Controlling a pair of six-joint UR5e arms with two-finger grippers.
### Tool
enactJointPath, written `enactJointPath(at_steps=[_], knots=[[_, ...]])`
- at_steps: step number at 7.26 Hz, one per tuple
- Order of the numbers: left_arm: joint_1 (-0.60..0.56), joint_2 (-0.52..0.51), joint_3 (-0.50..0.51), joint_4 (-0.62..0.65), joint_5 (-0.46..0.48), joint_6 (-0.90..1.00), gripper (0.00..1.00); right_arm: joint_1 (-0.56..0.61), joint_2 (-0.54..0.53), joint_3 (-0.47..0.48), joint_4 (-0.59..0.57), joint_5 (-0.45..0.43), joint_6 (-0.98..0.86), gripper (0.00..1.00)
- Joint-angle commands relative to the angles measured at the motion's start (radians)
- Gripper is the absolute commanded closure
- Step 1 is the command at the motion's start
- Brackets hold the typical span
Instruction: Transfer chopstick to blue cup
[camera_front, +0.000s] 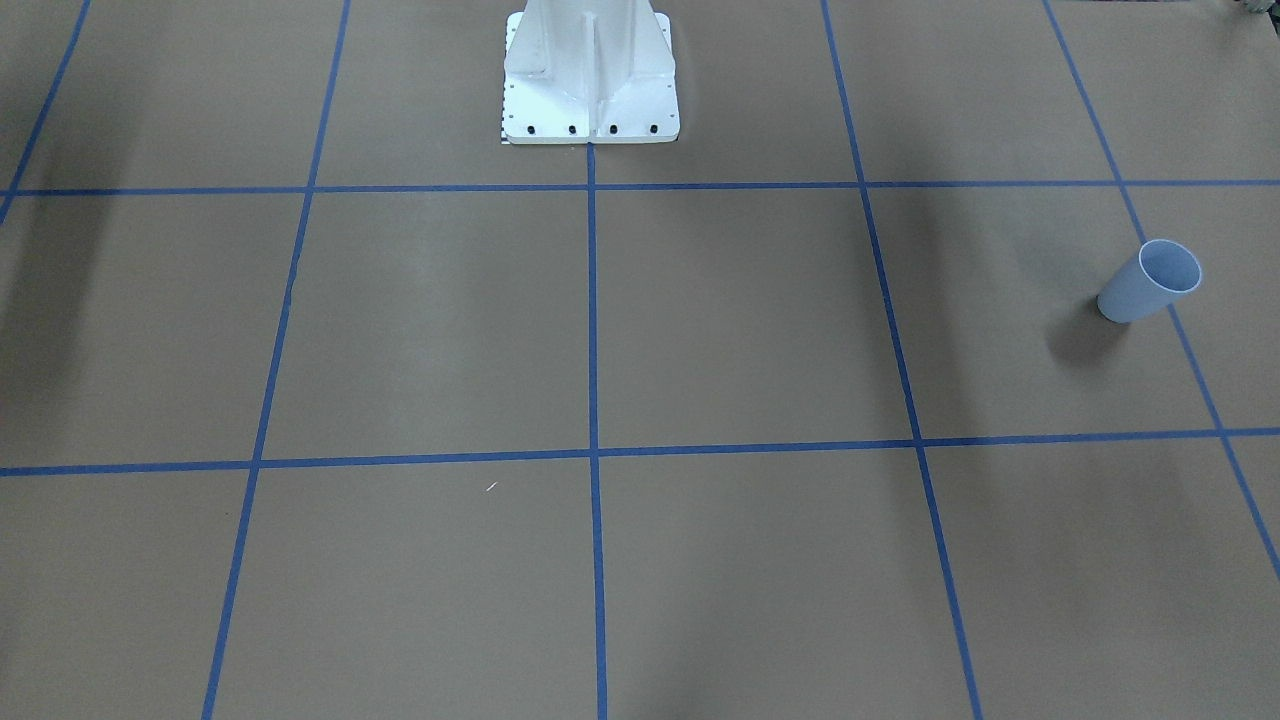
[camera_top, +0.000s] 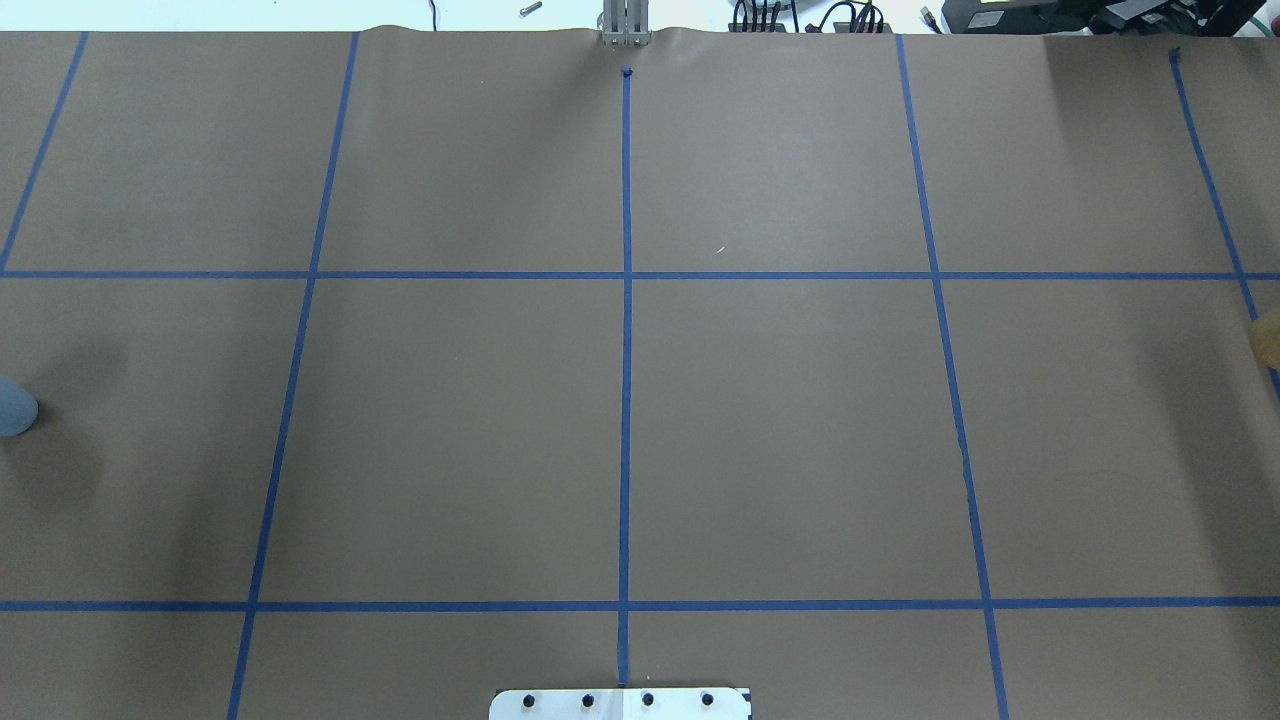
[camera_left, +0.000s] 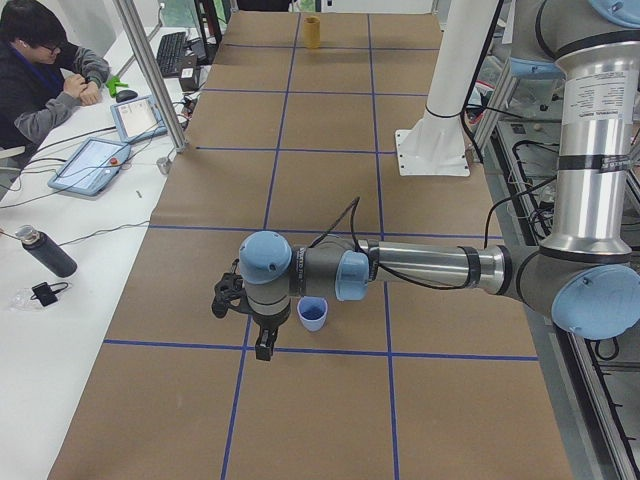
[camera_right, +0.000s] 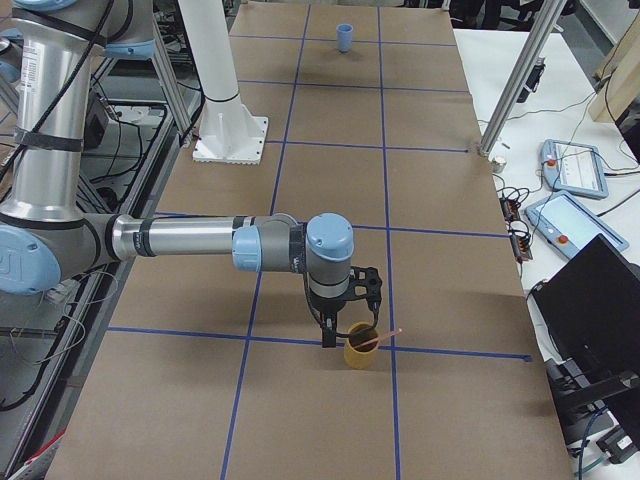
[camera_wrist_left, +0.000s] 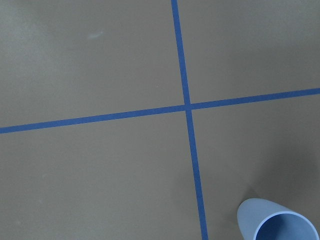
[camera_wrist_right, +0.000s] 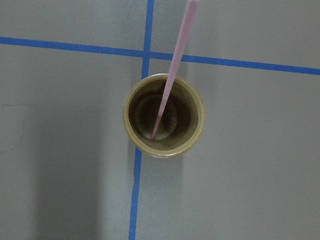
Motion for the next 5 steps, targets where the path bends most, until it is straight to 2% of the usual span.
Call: enactJointPath(at_steps=[1, 4, 5], knots=[[0.000, -0.002, -0.006, -0.002, 0.002, 0.000, 0.01, -0.001, 0.002, 0.000, 0.000, 0.003, 0.000, 0.00], [-0.002, 0.000, -0.061, -0.012, -0.007, 0.003, 0.01, -0.001, 0.011, -0.001, 0.002, 0.006, 0.005, 0.00], [-0.002, 0.000, -0.069, -0.017, -0.010, 0.000, 0.01, -0.001, 0.020, 0.008, 0.087, 0.009, 0.012, 0.00]])
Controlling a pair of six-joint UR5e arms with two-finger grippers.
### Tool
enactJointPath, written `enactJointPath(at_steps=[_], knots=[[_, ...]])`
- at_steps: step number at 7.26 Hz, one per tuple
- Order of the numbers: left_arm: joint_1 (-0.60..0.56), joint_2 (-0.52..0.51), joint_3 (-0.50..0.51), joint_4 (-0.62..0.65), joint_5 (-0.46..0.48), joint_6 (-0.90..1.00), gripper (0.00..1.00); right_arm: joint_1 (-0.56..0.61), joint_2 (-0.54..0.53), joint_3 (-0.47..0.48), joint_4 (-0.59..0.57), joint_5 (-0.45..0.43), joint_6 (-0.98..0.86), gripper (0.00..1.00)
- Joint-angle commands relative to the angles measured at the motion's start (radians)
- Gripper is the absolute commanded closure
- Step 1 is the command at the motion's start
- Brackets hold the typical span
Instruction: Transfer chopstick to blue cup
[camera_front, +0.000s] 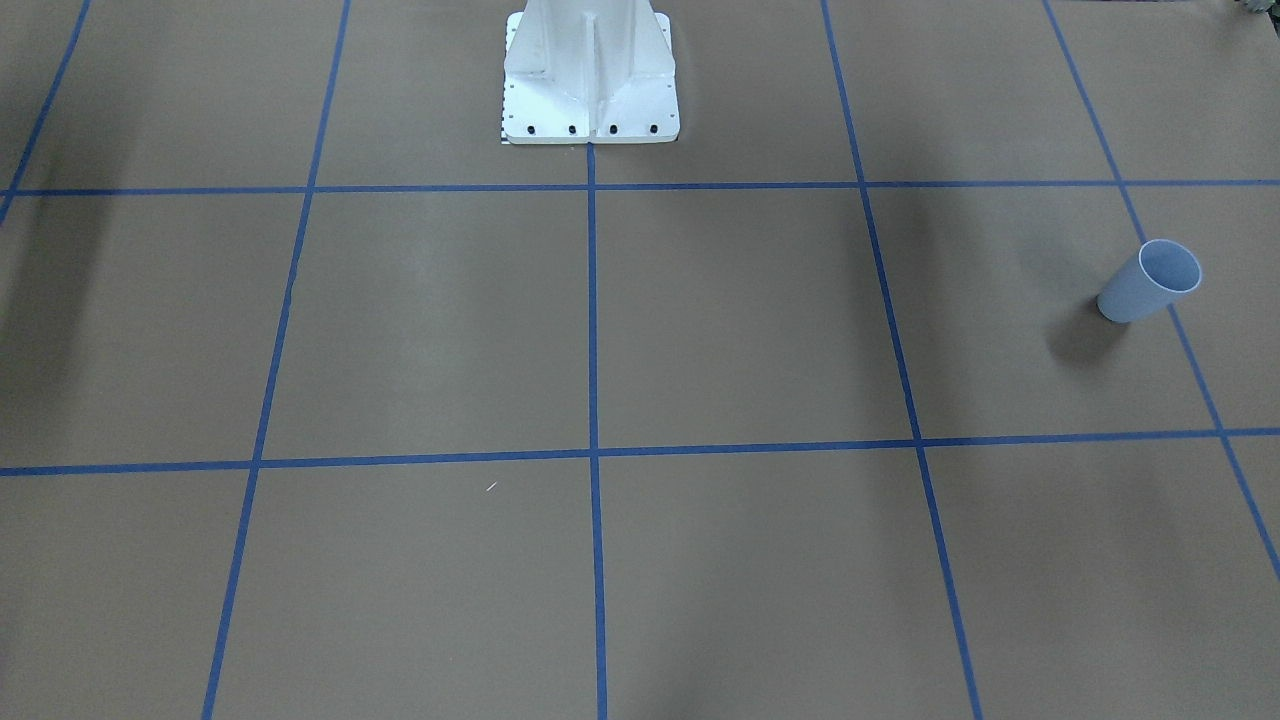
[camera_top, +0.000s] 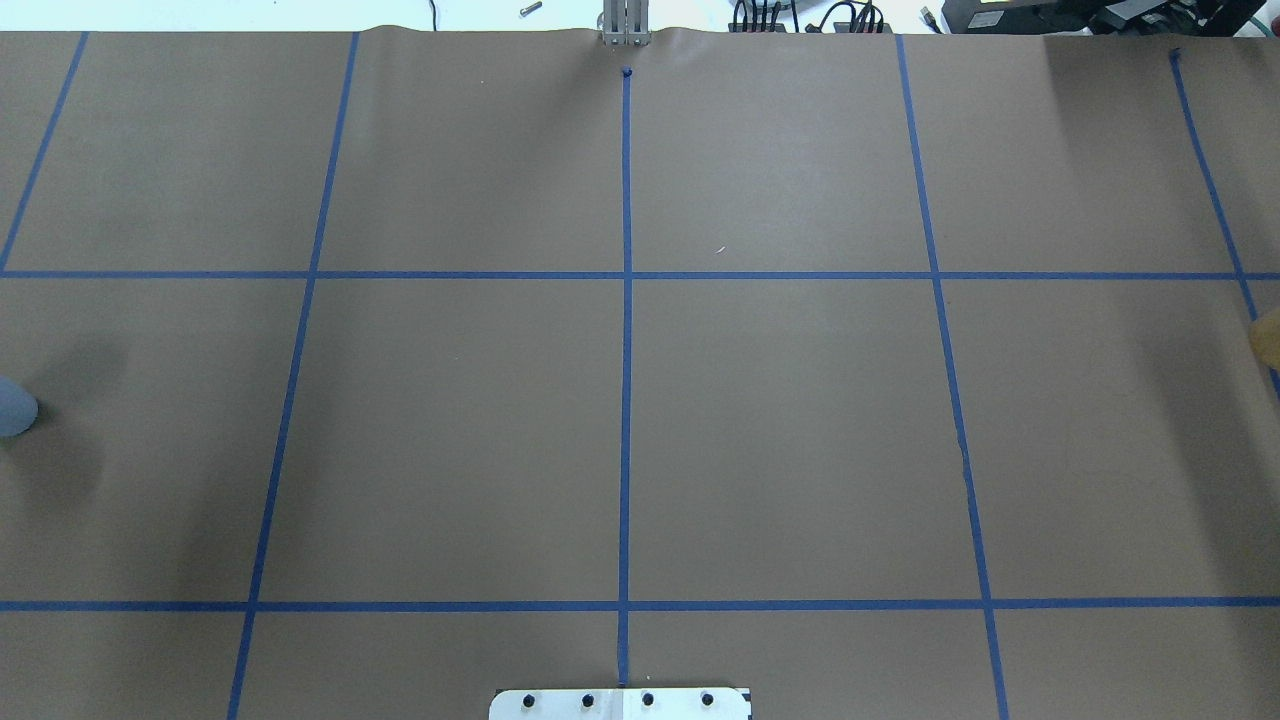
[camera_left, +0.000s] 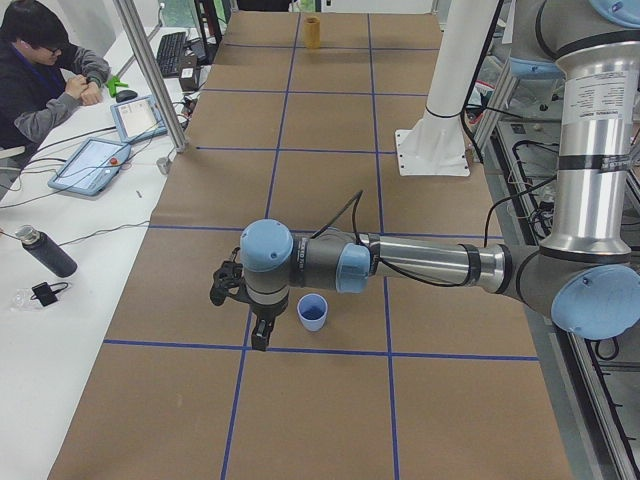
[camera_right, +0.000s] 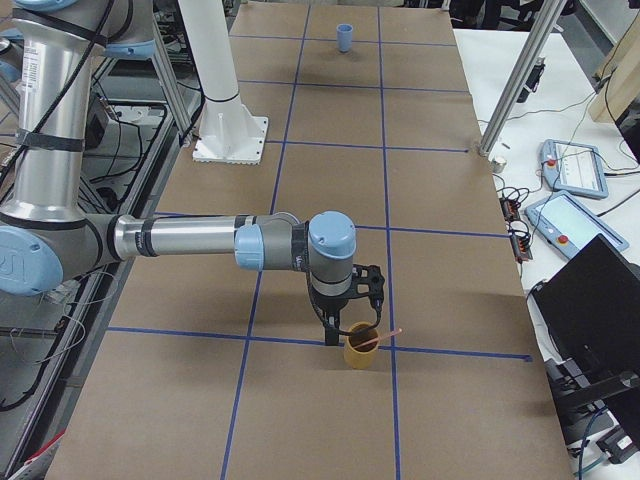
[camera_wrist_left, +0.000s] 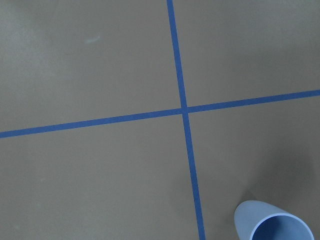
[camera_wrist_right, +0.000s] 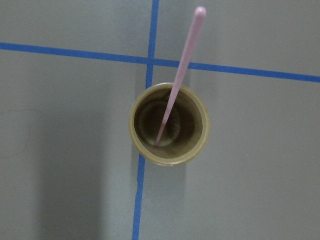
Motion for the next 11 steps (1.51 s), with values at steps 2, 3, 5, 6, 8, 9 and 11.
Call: enactJointPath(at_steps=[2, 3, 5, 6, 8, 9, 11], knots=[[0.004, -0.066, 0.023, -0.002, 0.000, -0.010, 0.01, 0.000, -0.002, -0.037, 0.224, 0.081, 0.008, 0.00], [0.004, -0.070, 0.020, -0.005, -0.003, -0.013, 0.01, 0.000, -0.003, -0.054, 0.229, 0.132, 0.000, 0.00], [0.006, -0.082, 0.020, -0.005, -0.012, -0.007, 0.01, 0.000, -0.003, -0.082, 0.282, 0.154, -0.002, 0.00], [0.009, -0.071, 0.005, -0.038, -0.012, -0.016, 0.01, -0.002, -0.001, -0.059, 0.285, 0.173, 0.014, 0.00], [0.078, -0.009, -0.002, -0.077, -0.009, -0.102, 0.01, -0.052, -0.003, -0.006, 0.279, 0.156, 0.184, 0.00], [0.128, 0.034, 0.000, -0.188, -0.004, -0.210, 0.01, -0.115, -0.009, 0.042, 0.279, 0.107, 0.298, 0.00], [0.217, 0.114, 0.021, -0.353, 0.019, -0.345, 0.01, -0.164, -0.009, 0.056, 0.279, 0.073, 0.359, 0.00]])
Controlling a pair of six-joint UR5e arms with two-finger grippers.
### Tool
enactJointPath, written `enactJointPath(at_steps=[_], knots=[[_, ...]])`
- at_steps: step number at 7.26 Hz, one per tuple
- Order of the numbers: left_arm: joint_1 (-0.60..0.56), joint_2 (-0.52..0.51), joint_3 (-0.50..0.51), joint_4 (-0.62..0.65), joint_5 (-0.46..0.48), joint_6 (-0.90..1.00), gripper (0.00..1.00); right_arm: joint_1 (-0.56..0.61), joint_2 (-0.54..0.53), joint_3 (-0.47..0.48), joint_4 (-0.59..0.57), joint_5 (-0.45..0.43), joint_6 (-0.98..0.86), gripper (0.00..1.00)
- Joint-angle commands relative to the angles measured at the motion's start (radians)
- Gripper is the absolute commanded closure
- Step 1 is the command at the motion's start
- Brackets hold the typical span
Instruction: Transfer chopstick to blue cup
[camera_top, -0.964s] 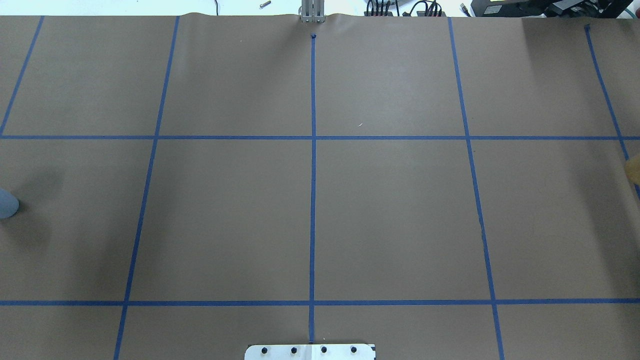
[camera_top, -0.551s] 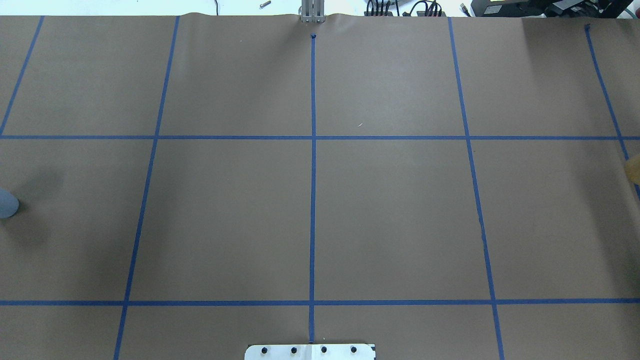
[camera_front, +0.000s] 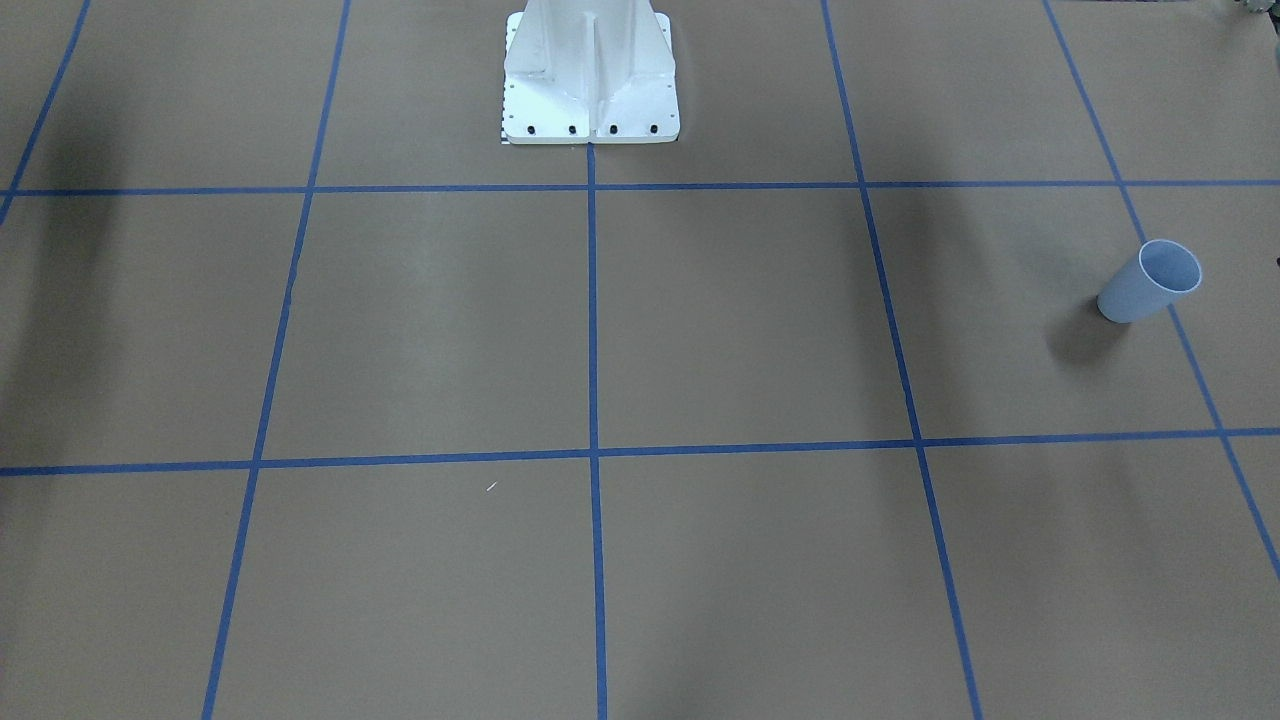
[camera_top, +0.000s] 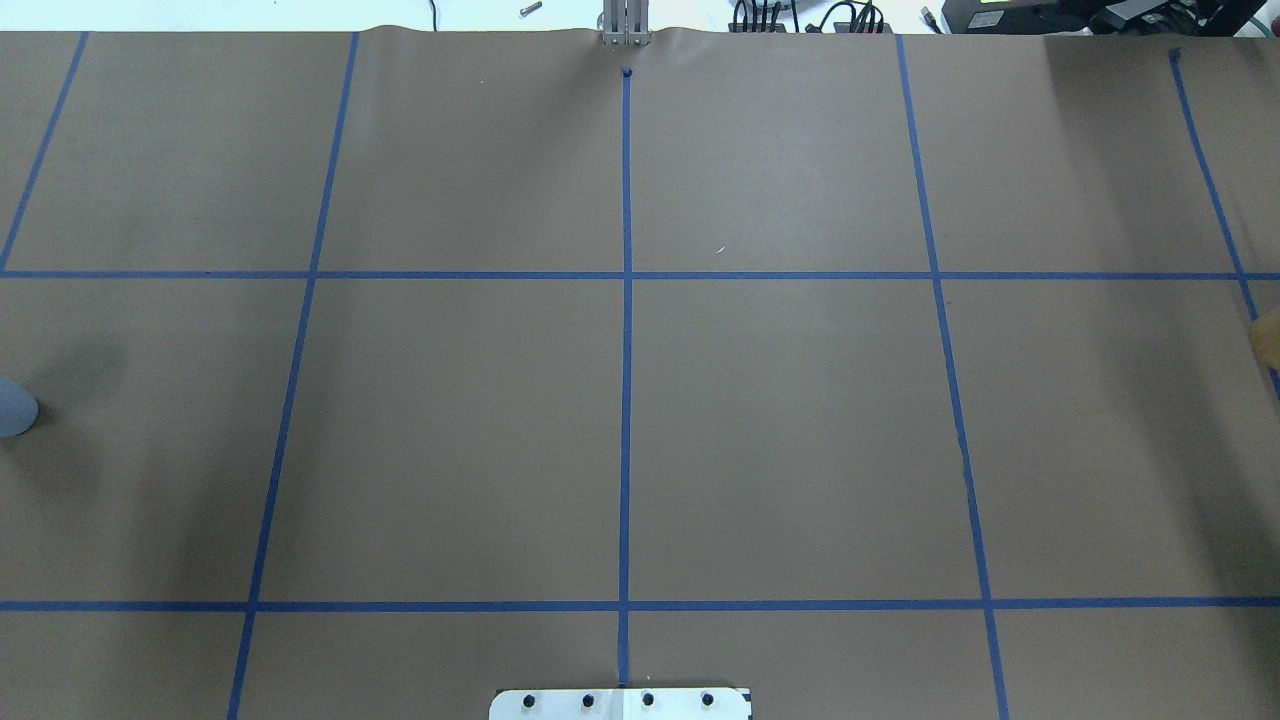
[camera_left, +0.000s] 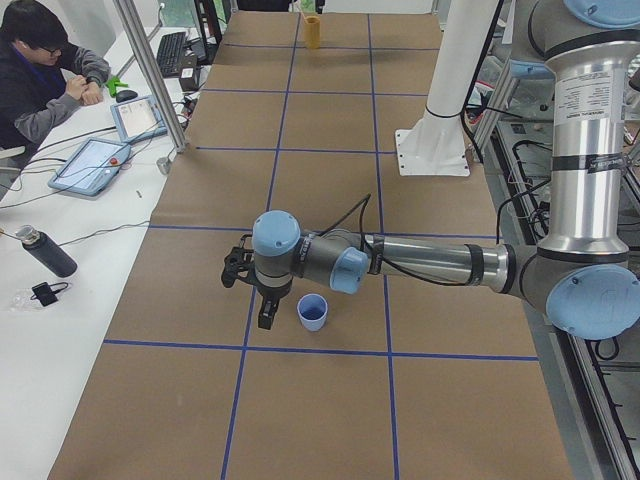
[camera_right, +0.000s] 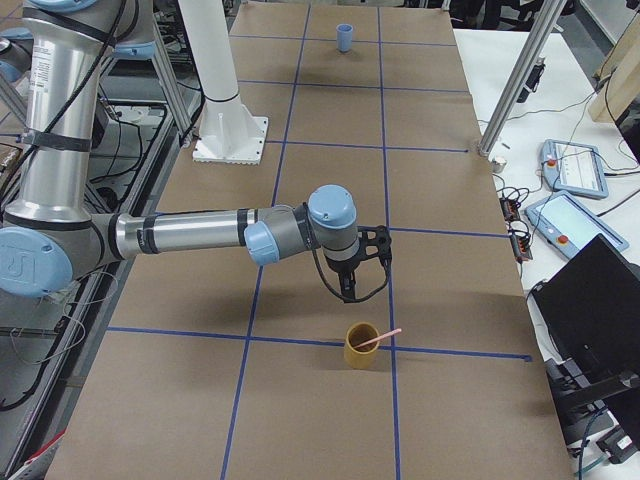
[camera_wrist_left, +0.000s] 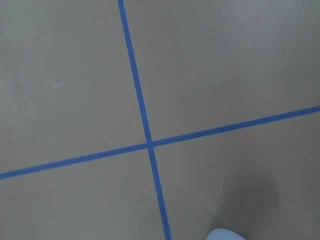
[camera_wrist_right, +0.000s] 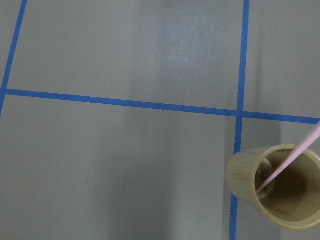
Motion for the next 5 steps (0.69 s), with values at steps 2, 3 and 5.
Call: enactJointPath(at_steps=[2, 3, 5], knots=[[0.097, 0.047, 0.058, -0.111, 0.014, -0.061, 0.02, -0.033, 0.000, 0.012, 0.000, -0.020, 0.040, 0.00], [0.119, 0.047, 0.094, -0.153, 0.014, -0.062, 0.02, -0.036, 0.000, 0.010, 0.001, -0.018, 0.040, 0.00], [0.150, 0.048, 0.190, -0.266, 0.014, -0.062, 0.02, -0.036, -0.002, 0.008, 0.001, -0.018, 0.040, 0.00]])
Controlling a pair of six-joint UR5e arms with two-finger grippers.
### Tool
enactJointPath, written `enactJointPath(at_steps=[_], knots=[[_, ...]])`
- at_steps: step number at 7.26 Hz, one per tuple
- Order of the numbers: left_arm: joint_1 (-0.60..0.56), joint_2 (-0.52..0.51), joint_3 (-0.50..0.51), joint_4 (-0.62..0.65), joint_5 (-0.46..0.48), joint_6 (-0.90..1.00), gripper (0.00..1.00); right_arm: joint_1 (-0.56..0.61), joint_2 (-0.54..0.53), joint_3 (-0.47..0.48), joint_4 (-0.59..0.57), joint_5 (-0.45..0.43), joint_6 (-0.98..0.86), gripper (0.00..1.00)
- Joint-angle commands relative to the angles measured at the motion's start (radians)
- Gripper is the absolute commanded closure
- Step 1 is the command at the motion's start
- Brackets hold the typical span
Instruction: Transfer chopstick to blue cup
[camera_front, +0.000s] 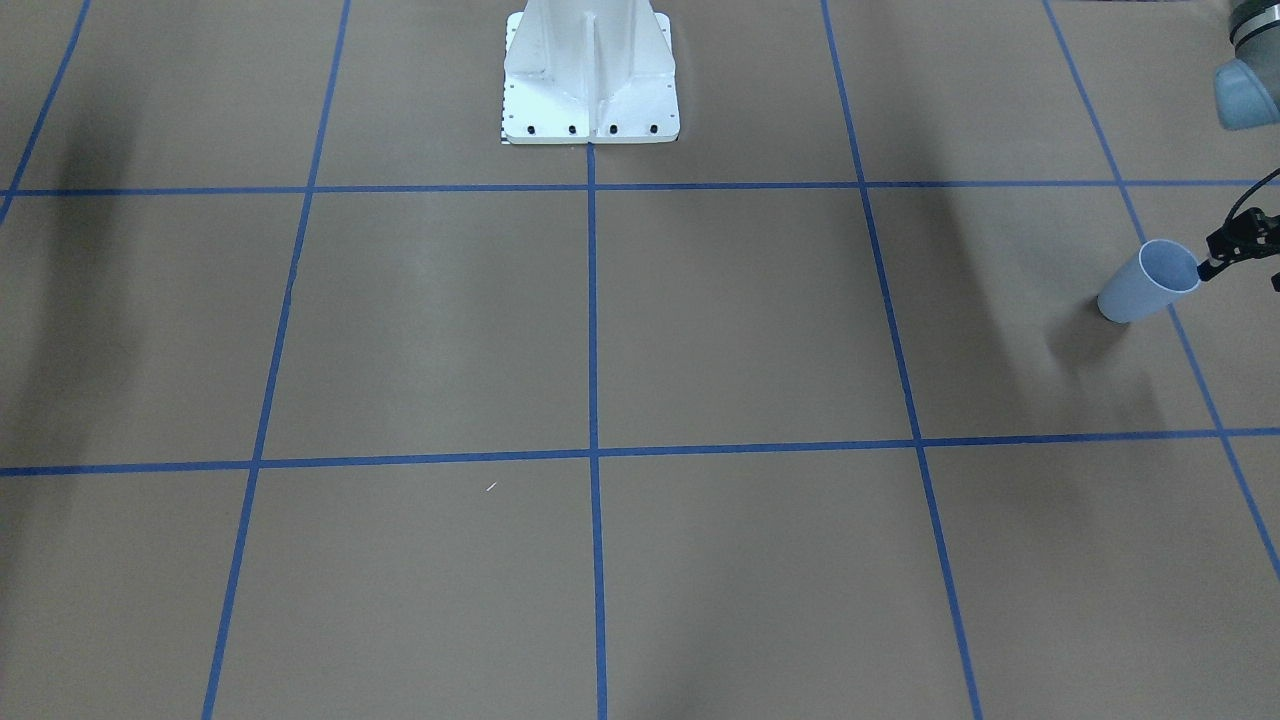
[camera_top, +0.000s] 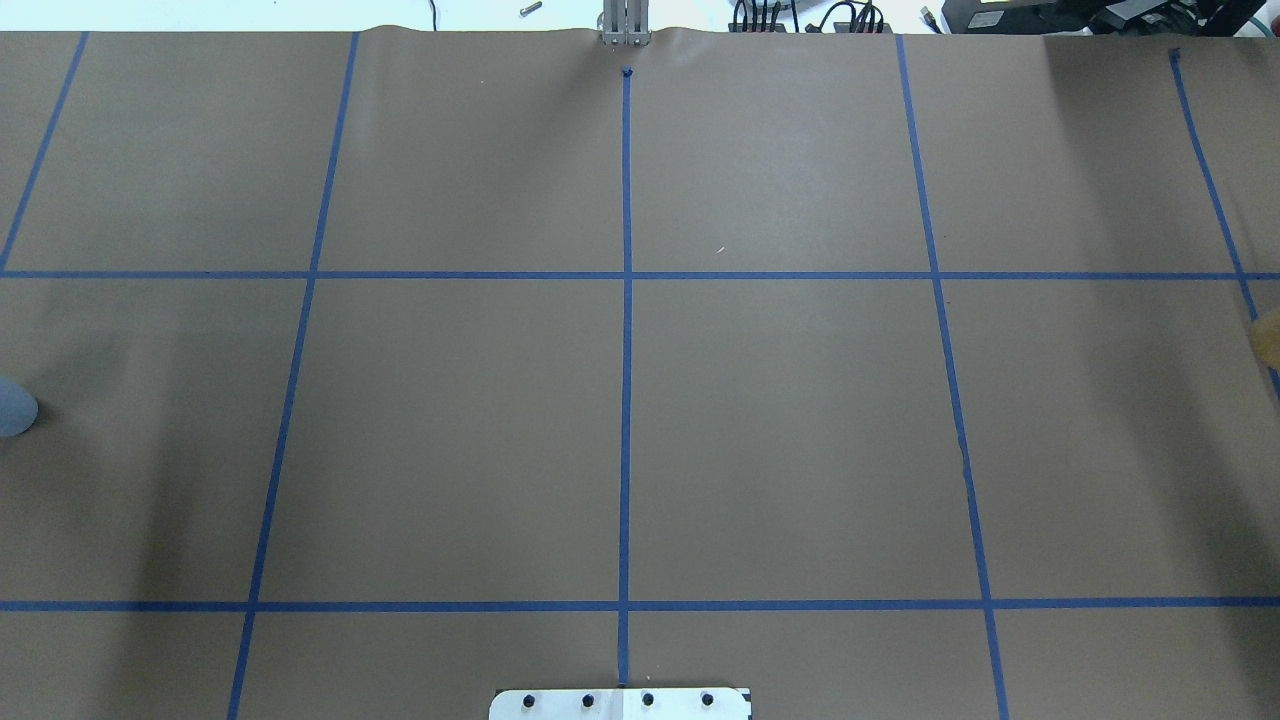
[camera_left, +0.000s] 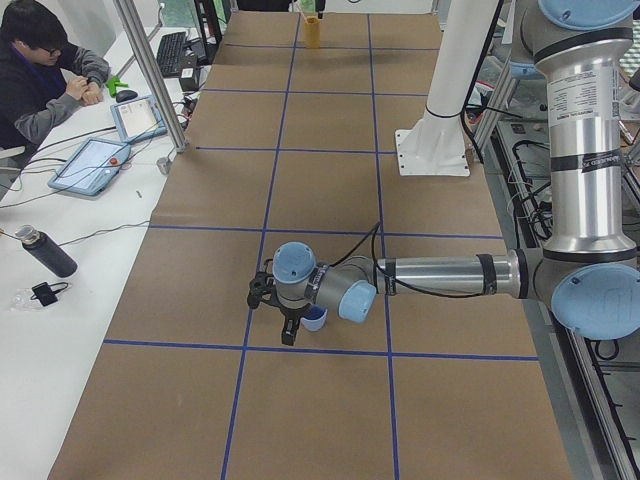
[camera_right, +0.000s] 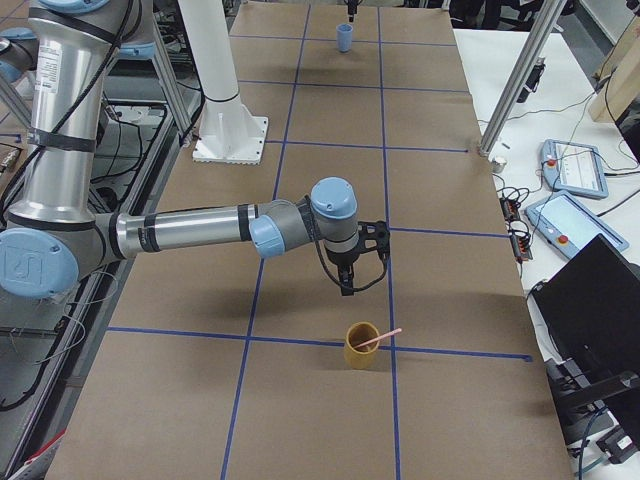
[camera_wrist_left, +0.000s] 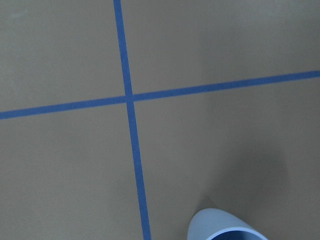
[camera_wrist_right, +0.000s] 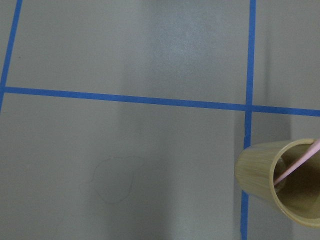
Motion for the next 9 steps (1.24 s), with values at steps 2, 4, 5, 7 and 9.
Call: enactJointPath(at_steps=[2, 4, 5, 7, 9], knots=[[0.057, 0.001, 0.082, -0.126, -0.001, -0.036, 0.02, -0.002, -0.001, -0.001, 0.001, 0.000, 0.000, 0.00], [0.072, -0.001, 0.082, -0.130, -0.001, -0.045, 0.73, -0.002, 0.001, -0.003, 0.001, -0.001, 0.000, 0.00], [0.071, 0.001, 0.082, -0.159, -0.001, -0.045, 1.00, -0.002, 0.001, -0.003, 0.001, -0.001, 0.000, 0.00], [0.071, -0.001, 0.068, -0.168, -0.015, -0.046, 1.00, -0.002, 0.001, -0.004, 0.001, -0.001, 0.000, 0.00], [0.066, -0.010, 0.019, -0.144, -0.149, -0.049, 1.00, -0.002, 0.002, -0.004, 0.001, -0.001, 0.000, 0.00]])
